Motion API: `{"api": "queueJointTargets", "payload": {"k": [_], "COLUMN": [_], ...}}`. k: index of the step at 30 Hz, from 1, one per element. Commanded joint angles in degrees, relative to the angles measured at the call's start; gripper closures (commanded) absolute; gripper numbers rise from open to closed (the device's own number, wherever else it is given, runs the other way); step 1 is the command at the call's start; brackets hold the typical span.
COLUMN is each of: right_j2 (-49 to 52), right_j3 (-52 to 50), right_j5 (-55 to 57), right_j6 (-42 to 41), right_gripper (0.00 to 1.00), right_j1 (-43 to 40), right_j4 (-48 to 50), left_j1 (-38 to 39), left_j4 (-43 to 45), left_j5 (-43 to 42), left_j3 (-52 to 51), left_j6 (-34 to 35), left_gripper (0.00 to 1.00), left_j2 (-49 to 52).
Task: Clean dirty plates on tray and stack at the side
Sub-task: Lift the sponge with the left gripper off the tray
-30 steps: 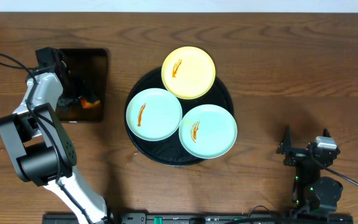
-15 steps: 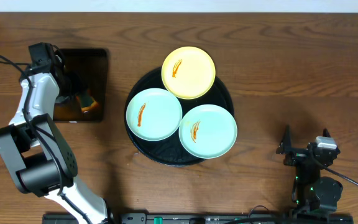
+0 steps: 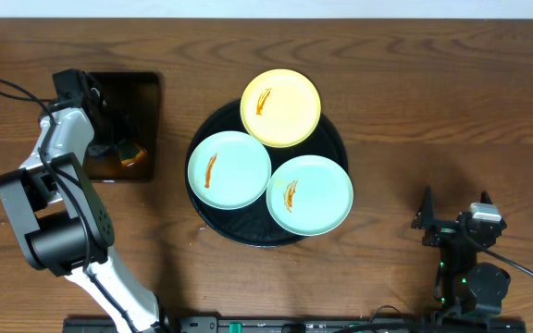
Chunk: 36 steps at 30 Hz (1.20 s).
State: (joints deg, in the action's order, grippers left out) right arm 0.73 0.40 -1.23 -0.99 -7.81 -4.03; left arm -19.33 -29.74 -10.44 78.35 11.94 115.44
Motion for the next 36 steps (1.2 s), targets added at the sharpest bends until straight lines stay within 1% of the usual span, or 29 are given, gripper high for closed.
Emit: {"api": "queueJointTargets", "payload": {"k": [1, 8, 9, 12, 17, 21, 28, 33, 36], "right_j2": [-0.09, -0.09, -0.09, -0.09, -0.09, -0.09, -0.09, -0.09, -0.09], "right_j3": [-0.09, -0.09, -0.09, -0.09, -0.09, -0.09, -0.09, -0.09, -0.09], "right_j5": [0.37, 0.37, 0.37, 0.37, 0.37, 0.35, 0.37, 0.37, 0.37], "right_j6": [0.42, 0.42, 0.42, 0.42, 0.42, 0.42, 0.42, 0.42, 0.42], "right_gripper": [0.01, 0.01, 0.01, 0.01, 0.01, 0.01, 0.01, 0.01, 0.01], "right_j1": [-0.46, -0.46, -0.46, -0.46, -0.46, -0.46, -0.46, -0.46, -0.46], "right_j4": [-0.26, -0.26, -0.24, -0.26, -0.24, -0.24, -0.24, -0.24, -0.26], "left_j1": [0.33, 0.44, 0.46, 0.46, 0.44, 0.44, 0.44, 0.44, 0.44], "left_j4": [0.31, 0.31, 0.31, 0.26, 0.31, 0.31, 0.59, 1.68, 2.73], "left_j5": [-0.70, -0.52, -0.52, -0.50, -0.46, -0.33, 5.57, 5.57, 5.55], "left_j3": [-0.13, -1.25, -1.42, -1.64, -1.79, -2.23, -4.68, -5.27, -5.25], "left_j6": [-0.37, -1.27, -1.40, -1.46, -4.26, -4.26, -4.26, -4.44, -4.42], "left_gripper": [0.26, 0.27, 0.31, 0.35, 0.35, 0.36, 0.38, 0.38, 0.49], "left_j2": [0.37, 0.42, 0.42, 0.42, 0.42, 0.42, 0.42, 0.42, 0.39]}}
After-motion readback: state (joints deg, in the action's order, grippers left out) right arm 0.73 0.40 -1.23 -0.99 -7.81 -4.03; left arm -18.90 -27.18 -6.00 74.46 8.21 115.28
